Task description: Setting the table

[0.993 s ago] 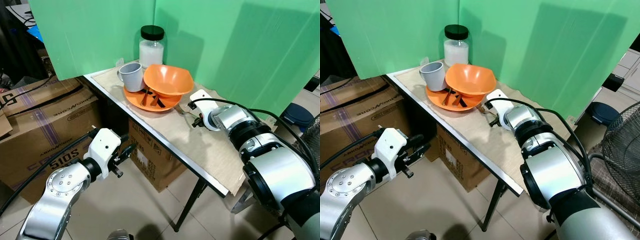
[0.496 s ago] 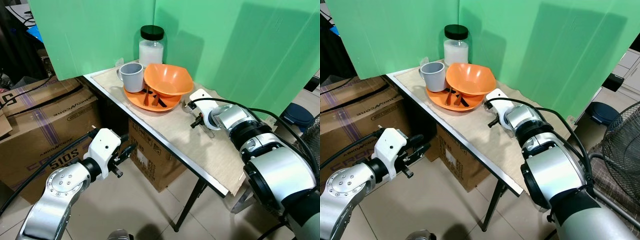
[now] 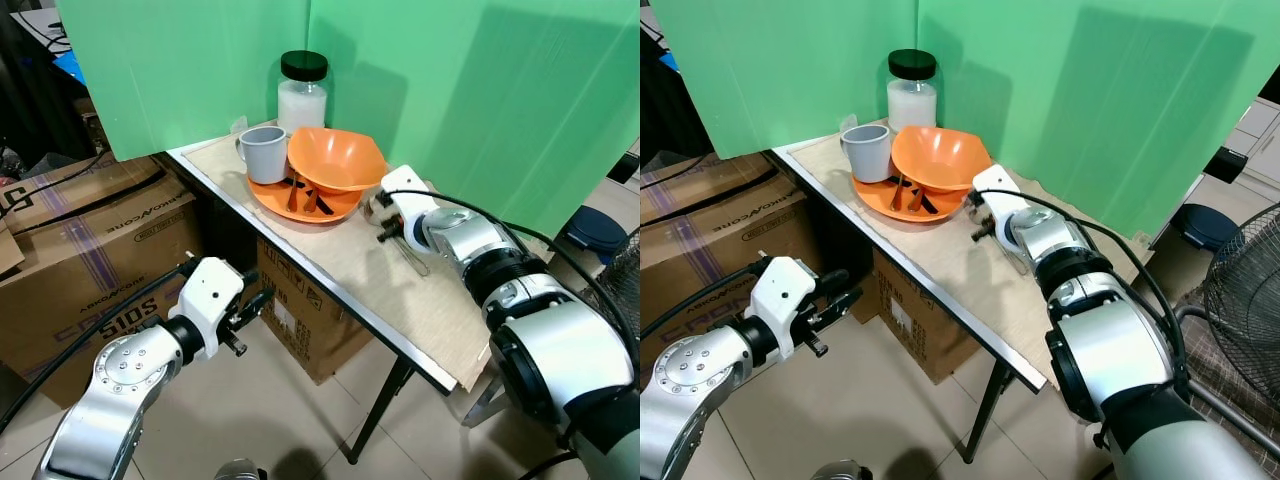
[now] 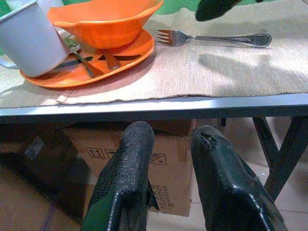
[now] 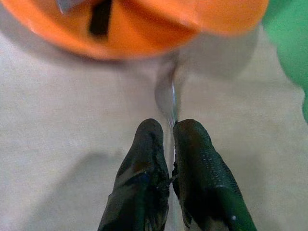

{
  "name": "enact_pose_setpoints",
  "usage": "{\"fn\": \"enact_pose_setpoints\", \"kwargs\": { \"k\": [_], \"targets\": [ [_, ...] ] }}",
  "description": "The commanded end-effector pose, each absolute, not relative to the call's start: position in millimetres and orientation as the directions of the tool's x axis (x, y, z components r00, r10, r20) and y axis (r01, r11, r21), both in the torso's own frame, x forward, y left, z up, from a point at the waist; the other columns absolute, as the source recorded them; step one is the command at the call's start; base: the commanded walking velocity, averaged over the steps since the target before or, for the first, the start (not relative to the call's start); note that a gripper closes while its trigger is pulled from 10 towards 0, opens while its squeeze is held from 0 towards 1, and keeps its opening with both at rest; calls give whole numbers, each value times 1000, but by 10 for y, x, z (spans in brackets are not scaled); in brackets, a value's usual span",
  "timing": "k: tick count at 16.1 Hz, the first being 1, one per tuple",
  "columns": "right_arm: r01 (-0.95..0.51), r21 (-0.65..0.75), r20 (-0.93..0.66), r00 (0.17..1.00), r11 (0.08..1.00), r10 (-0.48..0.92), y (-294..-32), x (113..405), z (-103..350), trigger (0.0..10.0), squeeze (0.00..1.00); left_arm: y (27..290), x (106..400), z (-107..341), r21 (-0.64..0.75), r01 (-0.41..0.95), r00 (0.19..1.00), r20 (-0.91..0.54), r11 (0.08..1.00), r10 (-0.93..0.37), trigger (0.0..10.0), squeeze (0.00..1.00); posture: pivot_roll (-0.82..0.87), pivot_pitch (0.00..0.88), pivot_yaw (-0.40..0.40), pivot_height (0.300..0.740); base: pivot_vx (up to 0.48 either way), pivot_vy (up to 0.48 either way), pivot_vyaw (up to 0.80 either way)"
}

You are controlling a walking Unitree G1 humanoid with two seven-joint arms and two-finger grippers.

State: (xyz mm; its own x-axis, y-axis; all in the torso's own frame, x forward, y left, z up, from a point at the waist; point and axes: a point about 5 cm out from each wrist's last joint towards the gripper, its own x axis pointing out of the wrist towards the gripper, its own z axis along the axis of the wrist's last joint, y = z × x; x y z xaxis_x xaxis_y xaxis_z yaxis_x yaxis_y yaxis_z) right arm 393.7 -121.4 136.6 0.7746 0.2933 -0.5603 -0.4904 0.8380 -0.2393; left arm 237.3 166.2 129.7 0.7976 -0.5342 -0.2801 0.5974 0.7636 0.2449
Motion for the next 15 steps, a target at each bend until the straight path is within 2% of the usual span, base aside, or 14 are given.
{"fn": "enact_pose_setpoints", "kwargs": {
  "k": [1,5,7,8,9,15],
  "targets": [
    [-459,-210,-517,801,863,301,-1225,3938,1355,10000,1000,1628,2376,1335,258,605,794,-270,753,-545,10000,0,132,0,-91,740,0,0,0],
    [-370,-225,-485,845,901,225,-1298,3921,1264,10000,1000,1631,2371,1335,262,599,798,-266,757,-540,10000,0,132,0,-90,740,0,0,0],
    [-370,-169,-495,833,914,246,-1289,3884,1185,10000,1000,1634,2366,1333,263,597,800,-267,758,-538,10000,0,136,0,-95,740,0,0,0],
    [-399,-129,-530,802,908,277,-1278,3843,1113,10000,549,1637,2359,1331,261,598,799,-269,758,-537,10000,0,137,0,-97,740,0,0,0],
    [-408,-117,-545,789,906,285,-1277,3825,1083,10000,0,1639,2357,1330,260,598,799,-270,758,-538,10000,0,138,0,-98,740,0,0,0],
    [-487,-28,-634,684,873,361,-1247,3701,901,10000,0,1635,2339,1322,249,612,787,-280,750,-549,10000,0,136,0,-94,740,0,0,0]
  ]
}}
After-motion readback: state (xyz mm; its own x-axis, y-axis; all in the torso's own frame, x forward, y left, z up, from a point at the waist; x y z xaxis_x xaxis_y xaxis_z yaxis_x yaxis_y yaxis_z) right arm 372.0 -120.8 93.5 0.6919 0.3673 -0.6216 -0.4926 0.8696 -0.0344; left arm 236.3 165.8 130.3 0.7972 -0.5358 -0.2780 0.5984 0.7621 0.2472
